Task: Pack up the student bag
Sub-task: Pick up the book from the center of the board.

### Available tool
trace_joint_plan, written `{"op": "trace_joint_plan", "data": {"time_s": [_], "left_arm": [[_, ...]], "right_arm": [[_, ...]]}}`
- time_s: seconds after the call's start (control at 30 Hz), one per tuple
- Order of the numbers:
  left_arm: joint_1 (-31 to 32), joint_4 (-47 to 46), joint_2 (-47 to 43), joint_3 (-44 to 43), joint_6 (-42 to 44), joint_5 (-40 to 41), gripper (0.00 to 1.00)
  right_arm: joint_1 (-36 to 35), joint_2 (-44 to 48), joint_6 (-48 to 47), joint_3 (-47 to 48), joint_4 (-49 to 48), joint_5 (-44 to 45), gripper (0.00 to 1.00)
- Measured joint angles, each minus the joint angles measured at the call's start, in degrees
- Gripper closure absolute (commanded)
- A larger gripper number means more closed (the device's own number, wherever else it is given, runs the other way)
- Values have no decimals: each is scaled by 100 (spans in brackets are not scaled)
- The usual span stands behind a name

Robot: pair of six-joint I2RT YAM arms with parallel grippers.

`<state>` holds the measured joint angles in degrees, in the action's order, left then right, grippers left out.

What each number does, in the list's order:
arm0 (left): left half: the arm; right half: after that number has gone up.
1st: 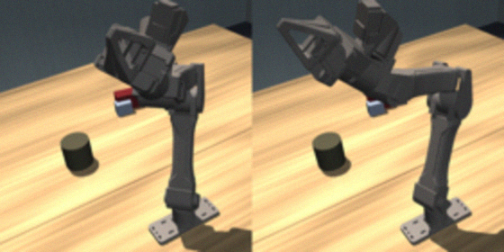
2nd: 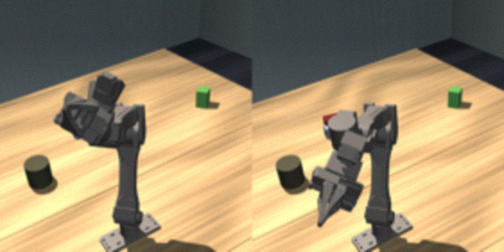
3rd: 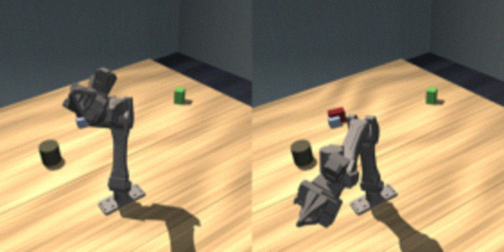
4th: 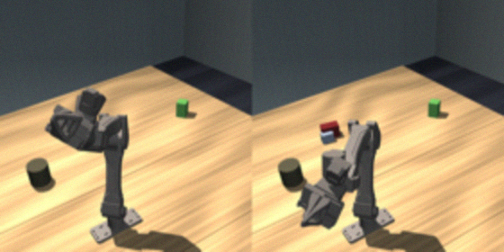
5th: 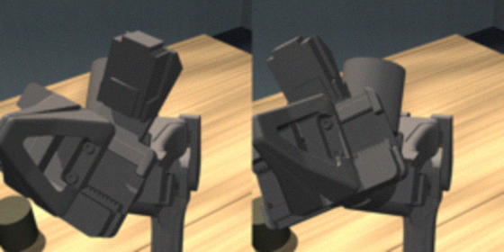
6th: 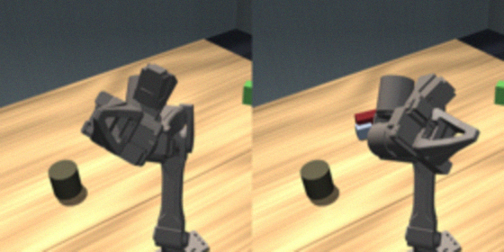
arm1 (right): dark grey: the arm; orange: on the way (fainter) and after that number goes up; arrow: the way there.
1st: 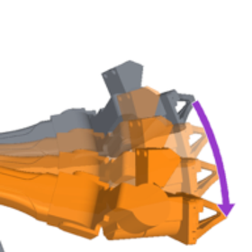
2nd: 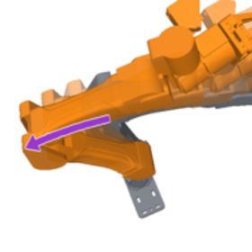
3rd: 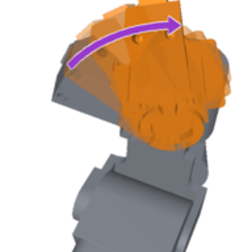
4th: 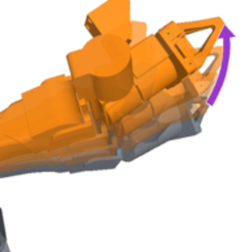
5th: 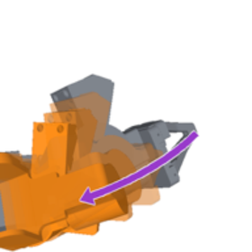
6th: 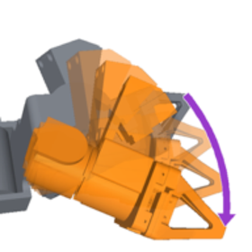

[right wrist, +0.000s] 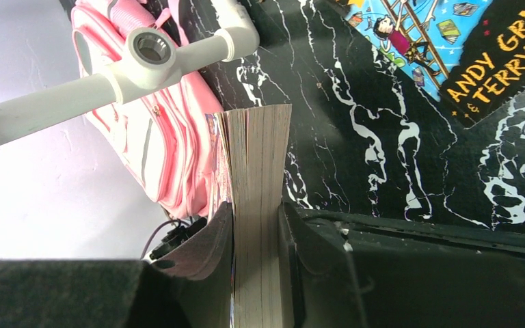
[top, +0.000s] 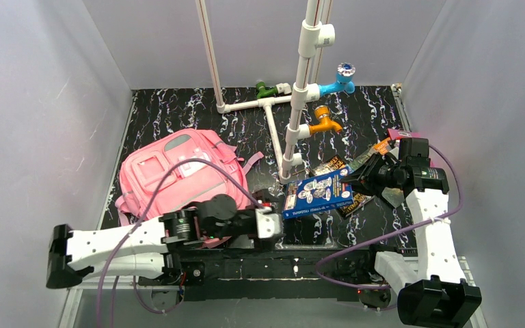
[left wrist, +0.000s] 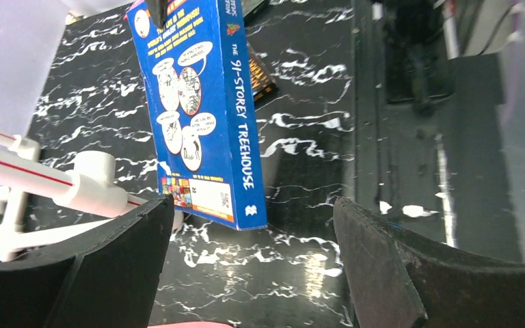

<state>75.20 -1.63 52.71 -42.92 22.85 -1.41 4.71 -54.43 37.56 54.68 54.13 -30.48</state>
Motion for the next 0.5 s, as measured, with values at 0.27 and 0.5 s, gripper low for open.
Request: {"op": "trace_joint_plan", "data": {"time_s": [0.27,0.5], "left_arm": [[404,-586,1410,-219,662,1202,15],[492,-802,2094,-619,590,1589,33]], "right_arm": [[-170,184,20,0,-22,-129,99],[-256,306,26,0,-22,-234,99]]}}
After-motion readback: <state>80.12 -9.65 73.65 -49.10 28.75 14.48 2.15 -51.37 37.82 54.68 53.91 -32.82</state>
